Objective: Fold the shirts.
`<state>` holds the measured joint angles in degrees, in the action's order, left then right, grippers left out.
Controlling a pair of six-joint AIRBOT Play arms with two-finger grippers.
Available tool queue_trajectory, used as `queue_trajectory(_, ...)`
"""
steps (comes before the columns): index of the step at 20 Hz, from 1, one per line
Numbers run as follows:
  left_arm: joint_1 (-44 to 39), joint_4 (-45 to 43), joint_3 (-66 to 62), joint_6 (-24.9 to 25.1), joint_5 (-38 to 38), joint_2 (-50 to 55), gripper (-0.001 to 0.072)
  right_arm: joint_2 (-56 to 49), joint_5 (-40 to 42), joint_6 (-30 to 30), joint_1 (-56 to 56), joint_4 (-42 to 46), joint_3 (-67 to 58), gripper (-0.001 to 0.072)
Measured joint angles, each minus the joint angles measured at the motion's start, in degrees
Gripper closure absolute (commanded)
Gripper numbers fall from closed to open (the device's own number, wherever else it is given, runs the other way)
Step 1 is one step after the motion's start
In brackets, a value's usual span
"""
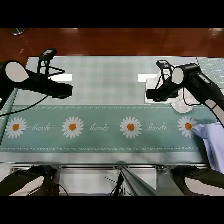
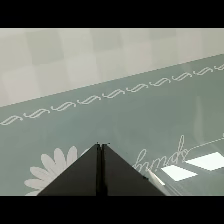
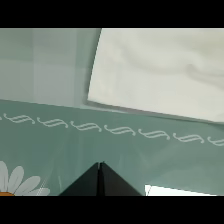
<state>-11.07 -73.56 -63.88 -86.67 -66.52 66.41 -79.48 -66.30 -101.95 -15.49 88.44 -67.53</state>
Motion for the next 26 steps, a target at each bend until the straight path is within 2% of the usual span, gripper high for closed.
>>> queue_trajectory(8,0.0,0.02,0.0,0.0,2.64,0.02,0.0687,-0.04,1.92,0.07,-0.02,0.44,0.0,0.0686)
queue_trajectory(9,0.0,0.02,0.0,0.0,3.76,0.04,0.0685,-0.04,3.37,0.09,-0.02,1.64,0.0,0.0524)
queue_trajectory(10,0.0,0.0,0.0,0.0,5.29,0.04,0.0587,-0.04,5.27,0.04,-0.02,3.76,0.0,0.0114)
queue_trajectory(11,0.0,0.02,0.0,0.02,7.5,0.04,0.0215,-0.04,7.13,-0.66,-0.02,6.75,0.0,0.0084)
queue_trajectory(12,0.0,0.0,0.0,0.02,9.66,0.07,0.0004,-0.04,9.07,-2.45,0.07,11.15,0.0,0.0084)
queue_trajectory(15,0.02,-0.9,0.0,1.05,17.31,0.33,0.0006,-0.11,13.22,-11.78,2.38,27.04,0.0,0.0087)
queue_trajectory(18,0.07,-4.17,-0.02,2.67,22.16,0.76,0.0006,-0.63,16.33,-21.03,9.33,35.28,0.0,0.0095)
queue_trajectory(21,0.04,-6.38,-0.02,3.34,24.39,1.51,0.0006,-2.51,19.69,-25.0,18.62,33.18,0.0,0.0095)
queue_trajectory(26,0.0,-7.54,-0.02,3.43,24.65,3.13,0.0006,-7.1,23.8,-23.54,30.23,19.63,0.0,0.0096)
